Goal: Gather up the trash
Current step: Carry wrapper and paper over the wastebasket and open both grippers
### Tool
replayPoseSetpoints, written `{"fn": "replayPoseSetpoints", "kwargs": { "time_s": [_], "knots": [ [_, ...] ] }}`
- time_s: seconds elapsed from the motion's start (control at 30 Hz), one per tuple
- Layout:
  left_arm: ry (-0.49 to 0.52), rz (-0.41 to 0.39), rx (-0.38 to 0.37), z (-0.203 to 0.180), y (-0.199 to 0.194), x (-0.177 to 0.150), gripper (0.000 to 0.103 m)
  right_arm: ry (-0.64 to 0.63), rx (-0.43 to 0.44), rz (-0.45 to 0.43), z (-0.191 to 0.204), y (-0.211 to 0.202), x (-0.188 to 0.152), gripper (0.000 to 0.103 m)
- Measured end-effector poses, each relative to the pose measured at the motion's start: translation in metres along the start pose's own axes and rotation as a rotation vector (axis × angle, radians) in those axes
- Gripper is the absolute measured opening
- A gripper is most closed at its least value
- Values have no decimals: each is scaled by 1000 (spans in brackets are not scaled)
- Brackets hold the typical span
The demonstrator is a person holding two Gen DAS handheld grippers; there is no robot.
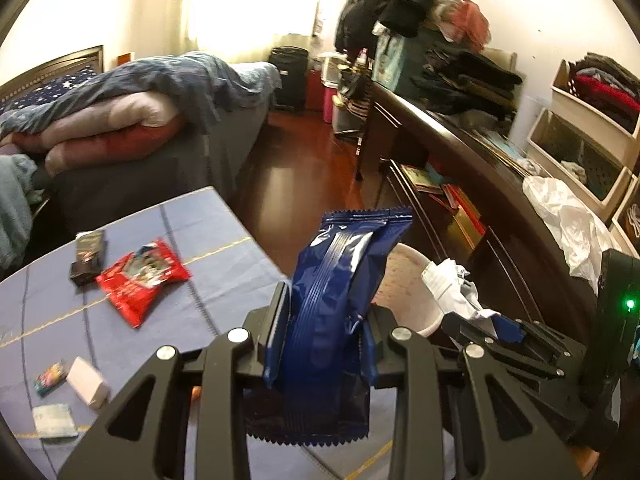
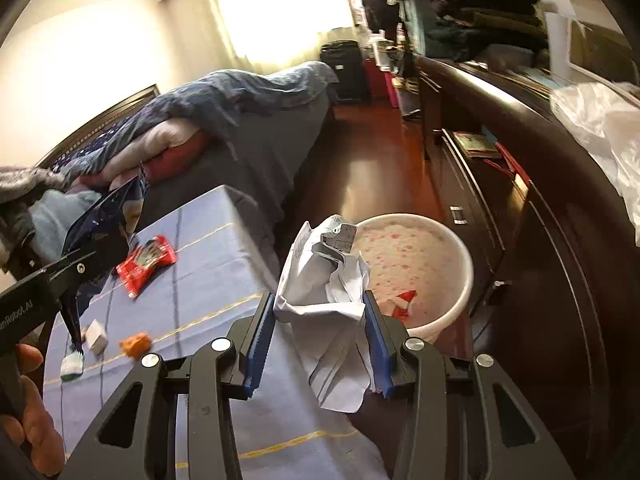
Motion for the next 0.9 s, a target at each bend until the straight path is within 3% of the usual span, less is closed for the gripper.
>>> {"fn": "replayPoseSetpoints", "kwargs": {
  "time_s": [0.43,0.67,0.9],
  "knots": [
    [70,54,-49,-28,71,34,32,112,-71,8,-58,31,21,44],
    [89,121,-52,-28,95,18,31,131,-86,13,-69,40,24,44],
    [65,120,-40,-19,97,12,31,128,-79,16,-71,47,28,43]
  ]
}}
Point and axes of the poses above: each gripper's, at about its wrist camera, not at the fingertips, and y roughly the way its jaws point, z to its left, x to its top, the point moved 3 cm from there along y, roughly the way its jaws point, and after that the axes turned 10 degrees about z, right-handed, at the moved point
